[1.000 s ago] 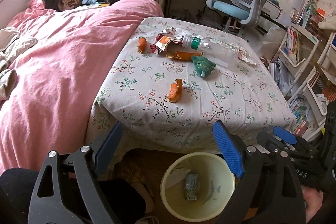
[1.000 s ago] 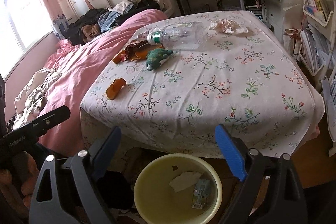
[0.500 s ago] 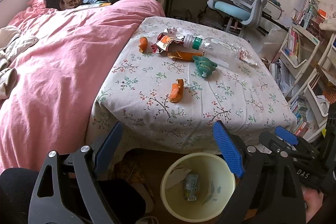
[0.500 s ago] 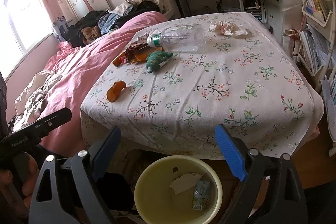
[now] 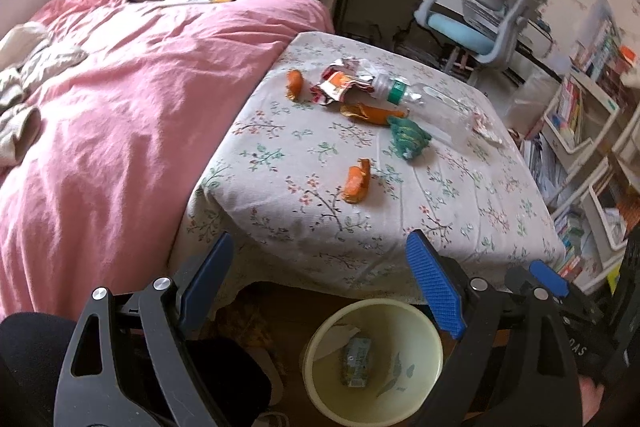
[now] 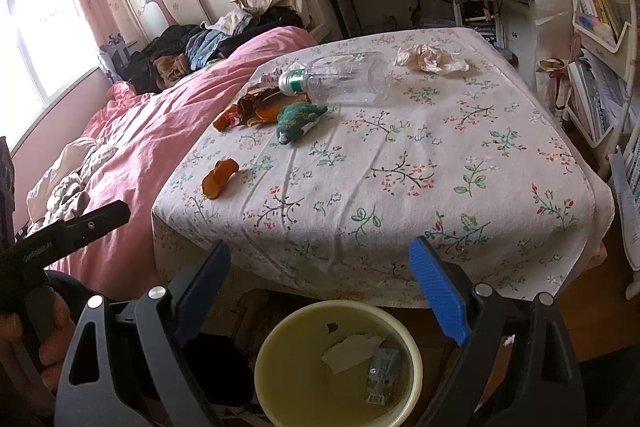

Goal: Collect trash

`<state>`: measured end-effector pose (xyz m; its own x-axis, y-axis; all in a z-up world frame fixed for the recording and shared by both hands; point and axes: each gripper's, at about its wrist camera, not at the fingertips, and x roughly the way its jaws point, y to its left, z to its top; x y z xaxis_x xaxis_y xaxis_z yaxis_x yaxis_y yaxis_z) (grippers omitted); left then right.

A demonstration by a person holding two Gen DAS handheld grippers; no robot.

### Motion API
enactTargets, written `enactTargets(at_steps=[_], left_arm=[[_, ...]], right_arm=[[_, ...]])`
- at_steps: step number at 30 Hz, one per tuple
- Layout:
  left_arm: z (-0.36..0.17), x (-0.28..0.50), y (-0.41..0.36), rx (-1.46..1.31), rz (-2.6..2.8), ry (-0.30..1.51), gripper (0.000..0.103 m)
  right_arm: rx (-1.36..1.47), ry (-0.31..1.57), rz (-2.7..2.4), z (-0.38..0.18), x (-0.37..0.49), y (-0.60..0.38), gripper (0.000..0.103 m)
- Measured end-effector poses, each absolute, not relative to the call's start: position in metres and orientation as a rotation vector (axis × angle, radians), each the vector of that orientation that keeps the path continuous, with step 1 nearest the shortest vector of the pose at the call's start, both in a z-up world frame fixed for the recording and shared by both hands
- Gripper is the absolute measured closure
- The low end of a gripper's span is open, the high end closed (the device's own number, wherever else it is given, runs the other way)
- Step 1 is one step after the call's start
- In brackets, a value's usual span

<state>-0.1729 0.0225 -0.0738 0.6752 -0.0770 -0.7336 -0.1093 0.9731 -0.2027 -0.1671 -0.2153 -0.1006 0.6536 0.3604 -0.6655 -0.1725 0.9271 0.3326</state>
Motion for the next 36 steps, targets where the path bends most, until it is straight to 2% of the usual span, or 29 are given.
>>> enactTargets(at_steps=[9,23,27,30,32,36], left_arm=[[-0.074,-0.151,0.024,-0.247,0.018,0.85,0.018],[-0.1,-0.058,0.002,-0.14,0.033,0.975,0.019],[-0.119,-0.039,-0.01,-0.12,0.01,1.036,0.035],[-0.125,-0.033,-0.022,-0.062,0.001,1.038,0.053],[-0.124,-0.032,-0.028,-0.052,-0.035,1.036,0.084],[-0.118,-0.031,-0.019,-0.169,-0.084,1.016,0.085]], right_arm=[[0.279,0.773,0.321,-0.084,-0.152,-0.215,0.016],[0.19,0.831,0.37,-0.071,-0.069,-0.195,0.016],[0.15,0.8,0.337,-0.06,-0.045,-0.205,0.016],[0.072,0.762,0.272,-0.047,-0.019,-0.224,0.016],[0.047,0.743,0.224,-0.045,-0.005,-0.238,0.016],[0.157,0.772,0.132,-0.061,0.029,-0.279,0.016]])
